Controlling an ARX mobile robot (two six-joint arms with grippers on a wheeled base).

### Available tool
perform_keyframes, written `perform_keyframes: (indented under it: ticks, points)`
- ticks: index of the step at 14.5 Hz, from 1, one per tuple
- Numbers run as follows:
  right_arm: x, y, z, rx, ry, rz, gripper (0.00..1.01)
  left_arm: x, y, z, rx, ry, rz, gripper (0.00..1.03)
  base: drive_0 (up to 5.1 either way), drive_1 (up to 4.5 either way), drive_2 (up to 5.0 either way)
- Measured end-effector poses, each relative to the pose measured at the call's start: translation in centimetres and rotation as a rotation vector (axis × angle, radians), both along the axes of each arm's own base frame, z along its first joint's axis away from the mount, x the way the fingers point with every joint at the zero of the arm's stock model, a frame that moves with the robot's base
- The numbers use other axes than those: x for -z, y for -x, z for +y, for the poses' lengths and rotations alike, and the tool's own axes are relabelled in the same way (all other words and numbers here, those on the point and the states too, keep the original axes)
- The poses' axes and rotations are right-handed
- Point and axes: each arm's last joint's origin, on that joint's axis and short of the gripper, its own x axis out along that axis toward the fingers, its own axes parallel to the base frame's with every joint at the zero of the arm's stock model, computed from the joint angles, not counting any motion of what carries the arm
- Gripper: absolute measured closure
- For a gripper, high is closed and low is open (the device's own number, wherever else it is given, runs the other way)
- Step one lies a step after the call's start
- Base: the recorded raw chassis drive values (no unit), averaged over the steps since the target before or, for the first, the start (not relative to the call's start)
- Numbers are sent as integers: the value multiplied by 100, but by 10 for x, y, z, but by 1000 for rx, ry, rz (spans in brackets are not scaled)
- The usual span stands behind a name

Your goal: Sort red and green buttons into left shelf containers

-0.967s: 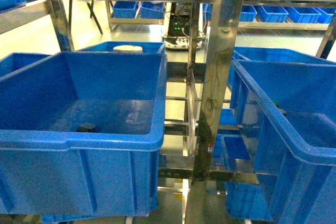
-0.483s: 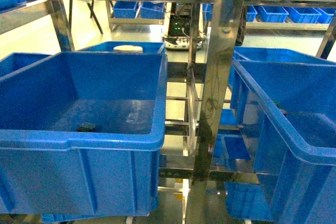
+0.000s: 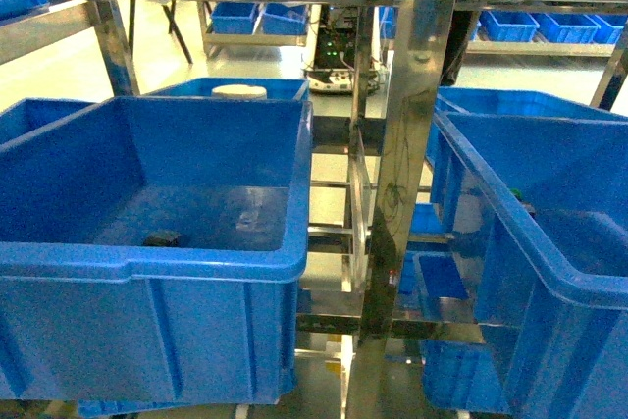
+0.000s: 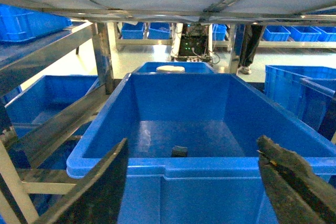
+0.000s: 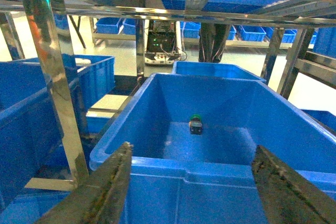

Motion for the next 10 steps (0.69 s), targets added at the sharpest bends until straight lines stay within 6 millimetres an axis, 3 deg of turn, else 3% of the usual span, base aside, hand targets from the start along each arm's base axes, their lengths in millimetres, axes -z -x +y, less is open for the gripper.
perform_keyframes:
  ticks: [2, 3, 10]
  points:
    - [0, 0, 0, 0, 0, 0, 10, 0, 0, 0, 0, 0, 0, 4, 0, 0, 0]
    - [0, 0, 0, 0, -1, 0, 1, 0, 0, 0, 0, 0, 0, 5, 0, 0, 0]
    - [0, 0, 0, 0, -1, 0, 3, 0, 0, 0, 0, -1, 0, 5, 0, 0, 0]
